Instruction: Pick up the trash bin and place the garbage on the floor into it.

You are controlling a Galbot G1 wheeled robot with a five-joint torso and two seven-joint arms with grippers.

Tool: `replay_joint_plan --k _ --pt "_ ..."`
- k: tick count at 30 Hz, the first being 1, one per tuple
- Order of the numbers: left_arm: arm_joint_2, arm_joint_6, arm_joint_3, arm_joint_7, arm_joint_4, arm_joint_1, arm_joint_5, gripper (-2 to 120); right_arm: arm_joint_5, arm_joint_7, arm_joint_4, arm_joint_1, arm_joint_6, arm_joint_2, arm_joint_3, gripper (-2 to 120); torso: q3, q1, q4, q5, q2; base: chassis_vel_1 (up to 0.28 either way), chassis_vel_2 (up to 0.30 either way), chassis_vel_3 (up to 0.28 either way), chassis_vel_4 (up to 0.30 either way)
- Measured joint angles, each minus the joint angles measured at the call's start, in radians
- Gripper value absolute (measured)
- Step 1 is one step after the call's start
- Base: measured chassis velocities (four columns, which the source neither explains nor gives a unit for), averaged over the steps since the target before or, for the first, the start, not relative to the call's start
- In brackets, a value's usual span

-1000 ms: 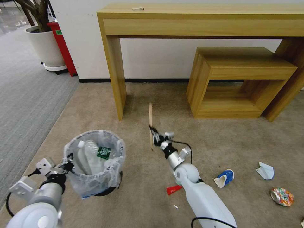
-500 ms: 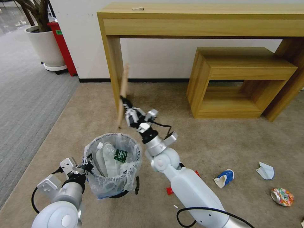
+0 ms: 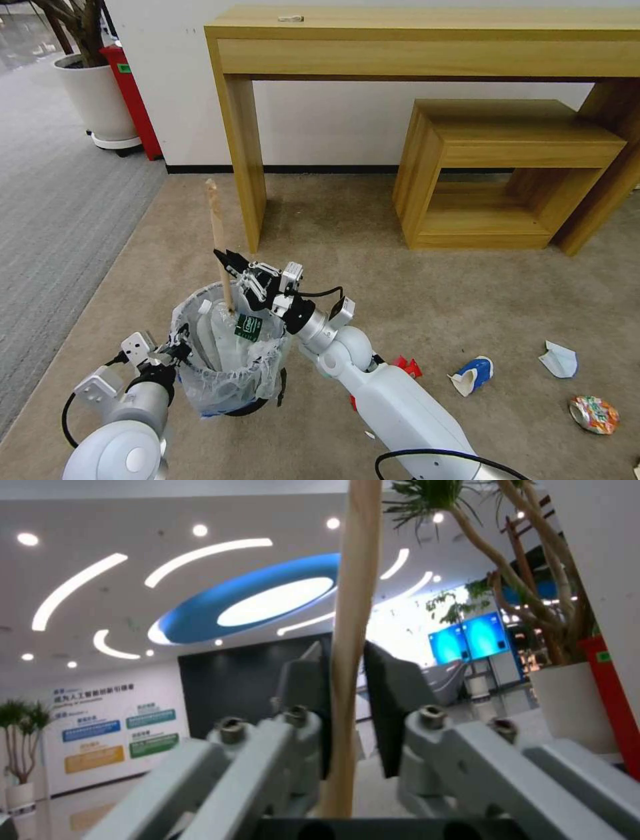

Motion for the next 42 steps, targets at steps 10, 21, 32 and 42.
replay_joint_plan --k 10,21,32,42 --pt "0.003 0.003 -0.005 -0.002 0.010 -0.007 -0.003 3 -0.005 -0.023 -0.005 -0.009 0.003 -0.012 0.022 61 0.000 0.000 0.0001 0.0000 0.000 0.000 0.000 0.000 0.000" --pt "0.004 0.003 -0.040 -0.003 -0.008 -0.011 -0.013 3 -0.078 0.177 0.115 -0.087 -0.009 -0.063 0.157 96 0.000 0.000 0.0001 0.0003 0.000 0.000 0.000 0.000 0.000" --pt "0.011 0.003 -0.073 -0.005 -0.043 0.006 -0.030 3 -0.190 0.377 0.313 -0.321 -0.060 -0.147 0.483 100 0.000 0.000 -0.0001 0.0004 0.000 0.000 0.000 0.000 0.000" --pt "0.009 -0.002 -0.070 -0.006 -0.046 0.011 -0.028 3 -0.366 0.495 0.379 -0.583 -0.049 -0.098 0.719 100 0.000 0.000 -0.0002 0.0002 0.000 0.000 0.000 0.000 0.000"
